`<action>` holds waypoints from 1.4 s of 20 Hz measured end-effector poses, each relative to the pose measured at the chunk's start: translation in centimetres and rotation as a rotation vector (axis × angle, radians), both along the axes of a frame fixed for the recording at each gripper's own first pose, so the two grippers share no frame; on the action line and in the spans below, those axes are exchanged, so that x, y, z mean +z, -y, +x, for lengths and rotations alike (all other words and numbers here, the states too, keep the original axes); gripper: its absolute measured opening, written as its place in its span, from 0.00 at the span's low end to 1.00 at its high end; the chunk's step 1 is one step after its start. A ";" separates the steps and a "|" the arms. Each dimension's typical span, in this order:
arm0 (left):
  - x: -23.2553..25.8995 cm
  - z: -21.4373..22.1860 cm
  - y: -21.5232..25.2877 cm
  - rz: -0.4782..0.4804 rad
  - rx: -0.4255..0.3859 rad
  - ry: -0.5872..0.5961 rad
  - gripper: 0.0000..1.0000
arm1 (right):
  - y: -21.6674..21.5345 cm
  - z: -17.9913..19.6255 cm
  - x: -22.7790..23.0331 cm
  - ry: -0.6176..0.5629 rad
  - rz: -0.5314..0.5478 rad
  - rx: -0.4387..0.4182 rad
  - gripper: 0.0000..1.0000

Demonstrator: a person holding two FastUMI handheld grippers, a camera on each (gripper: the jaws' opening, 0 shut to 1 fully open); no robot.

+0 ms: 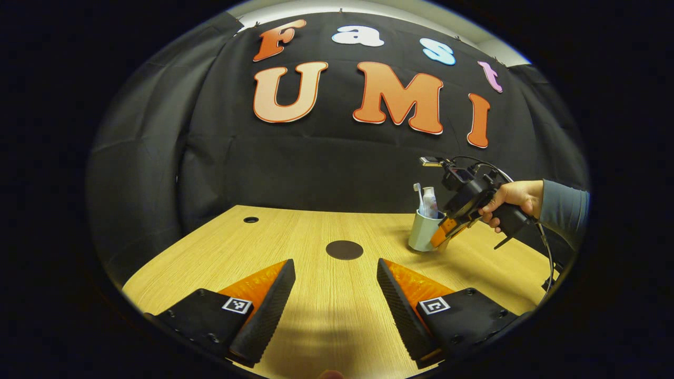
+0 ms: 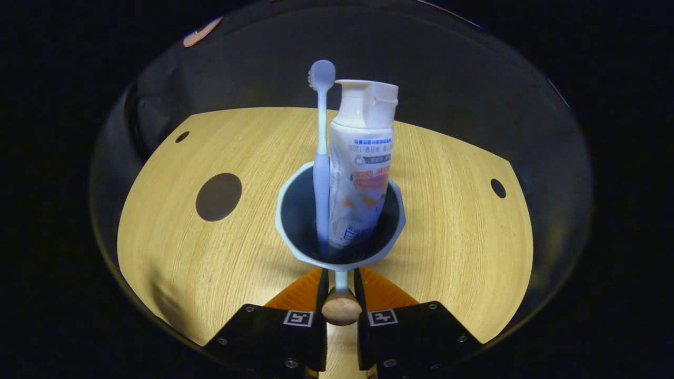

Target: Put the toothbrush and toothpaste on the desktop into the cup, then pick up the cup and place it on the coaster on the desktop.

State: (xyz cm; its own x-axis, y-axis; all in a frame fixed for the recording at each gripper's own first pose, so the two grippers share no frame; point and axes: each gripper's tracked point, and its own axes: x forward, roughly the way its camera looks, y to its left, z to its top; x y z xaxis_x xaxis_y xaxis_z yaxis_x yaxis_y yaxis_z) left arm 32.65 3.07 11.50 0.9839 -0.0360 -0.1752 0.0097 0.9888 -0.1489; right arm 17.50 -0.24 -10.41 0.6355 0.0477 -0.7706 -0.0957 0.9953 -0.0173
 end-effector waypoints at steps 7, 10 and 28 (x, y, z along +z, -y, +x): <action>-0.9 -0.9 -1.9 0.011 0.025 -0.024 0.99 | -0.1 0.6 0.3 0.018 -0.001 0.061 0.23; -1.4 -1.2 -2.4 0.013 0.031 -0.035 0.99 | 0.0 0.8 0.8 0.032 -0.026 0.090 0.28; -4.1 -1.8 -5.3 -0.011 0.041 -0.078 0.99 | -0.3 1.1 0.9 0.042 -0.046 0.197 0.23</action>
